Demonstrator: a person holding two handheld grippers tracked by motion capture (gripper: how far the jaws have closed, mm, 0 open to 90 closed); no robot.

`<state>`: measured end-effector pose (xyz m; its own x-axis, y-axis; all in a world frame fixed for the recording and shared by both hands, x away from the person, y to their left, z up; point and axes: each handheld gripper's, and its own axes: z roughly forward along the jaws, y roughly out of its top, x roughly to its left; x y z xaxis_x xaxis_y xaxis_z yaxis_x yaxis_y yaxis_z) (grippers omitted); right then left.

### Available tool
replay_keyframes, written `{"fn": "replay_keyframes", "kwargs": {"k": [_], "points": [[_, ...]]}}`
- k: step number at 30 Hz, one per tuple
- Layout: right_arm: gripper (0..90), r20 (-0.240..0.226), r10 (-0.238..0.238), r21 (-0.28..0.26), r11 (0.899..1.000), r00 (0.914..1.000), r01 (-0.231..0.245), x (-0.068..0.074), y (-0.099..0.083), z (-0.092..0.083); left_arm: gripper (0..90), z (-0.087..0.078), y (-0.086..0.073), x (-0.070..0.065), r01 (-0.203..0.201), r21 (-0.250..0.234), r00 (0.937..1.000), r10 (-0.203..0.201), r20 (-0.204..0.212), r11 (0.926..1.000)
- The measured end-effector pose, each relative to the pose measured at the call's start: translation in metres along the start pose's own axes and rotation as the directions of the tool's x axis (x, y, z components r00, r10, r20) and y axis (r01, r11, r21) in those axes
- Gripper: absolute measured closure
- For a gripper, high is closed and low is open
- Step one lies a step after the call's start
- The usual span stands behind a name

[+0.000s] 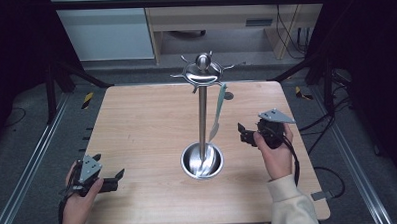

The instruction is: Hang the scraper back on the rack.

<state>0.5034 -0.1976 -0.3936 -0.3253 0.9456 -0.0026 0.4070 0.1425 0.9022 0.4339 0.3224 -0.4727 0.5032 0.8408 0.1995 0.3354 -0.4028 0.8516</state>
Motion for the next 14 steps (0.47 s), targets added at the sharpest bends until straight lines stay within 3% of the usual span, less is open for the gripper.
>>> {"fn": "replay_keyframes", "kwargs": {"k": [2,10,14], "points": [[13.7,0.004,0.021,0.004,1.000,0.9998,-0.021,0.000,-0.010,0.004,2.8,0.000,0.000,-0.001,-0.004,0.000,1.0000,0.004,-0.001,1.0000],[12.4,-0.006,0.019,0.112,0.994,0.9998,-0.018,-0.003,-0.045,0.020,2.8,0.000,0.000,0.001,0.003,0.001,1.0000,-0.003,-0.001,1.0000],[12.0,0.000,0.052,0.149,0.987,0.9986,-0.052,-0.009,-0.054,0.025,2.8,0.001,0.000,0.001,0.002,0.000,1.0000,-0.002,-0.005,1.0000]]}}
